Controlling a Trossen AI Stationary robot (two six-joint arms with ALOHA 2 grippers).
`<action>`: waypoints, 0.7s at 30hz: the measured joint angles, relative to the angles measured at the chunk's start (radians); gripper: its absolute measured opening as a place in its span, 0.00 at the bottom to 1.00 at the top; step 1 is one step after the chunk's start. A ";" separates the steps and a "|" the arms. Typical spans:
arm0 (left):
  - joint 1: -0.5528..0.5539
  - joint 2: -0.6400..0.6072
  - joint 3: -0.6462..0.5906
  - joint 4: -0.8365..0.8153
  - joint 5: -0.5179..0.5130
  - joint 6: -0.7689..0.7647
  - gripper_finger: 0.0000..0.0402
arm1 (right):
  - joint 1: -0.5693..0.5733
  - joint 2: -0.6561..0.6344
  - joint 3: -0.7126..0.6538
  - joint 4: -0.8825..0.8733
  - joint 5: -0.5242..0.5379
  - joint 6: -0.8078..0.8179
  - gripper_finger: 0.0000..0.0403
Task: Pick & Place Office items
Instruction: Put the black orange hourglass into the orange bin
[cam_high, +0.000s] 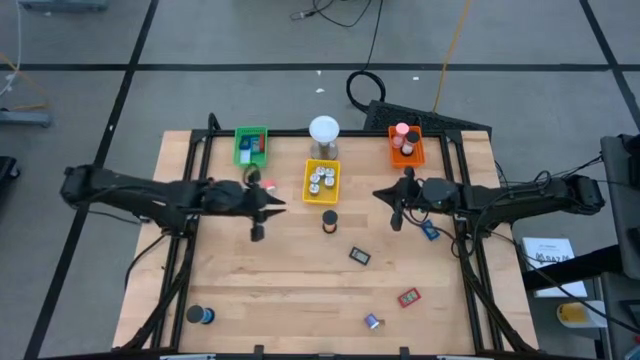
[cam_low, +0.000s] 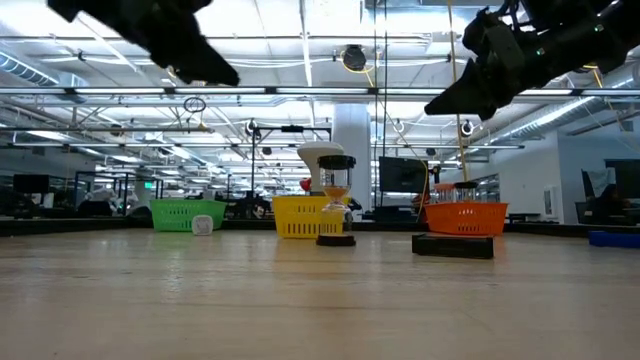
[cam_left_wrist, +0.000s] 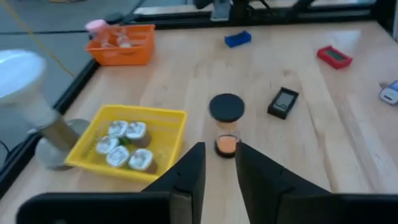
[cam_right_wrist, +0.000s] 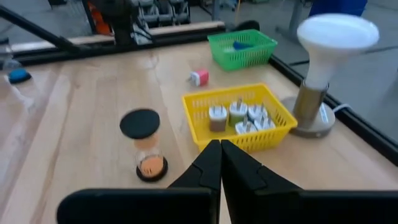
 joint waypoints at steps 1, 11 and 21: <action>0.005 -0.038 -0.021 -0.003 0.000 -0.001 0.22 | 0.000 0.000 0.000 0.012 0.000 0.000 0.00; 0.071 -0.233 -0.210 0.038 -0.055 -0.160 0.13 | 0.000 0.000 0.000 0.030 -0.003 0.017 0.00; 0.168 -0.233 -0.529 0.646 0.054 -0.032 0.03 | -0.001 0.036 -0.085 0.238 -0.026 0.051 0.00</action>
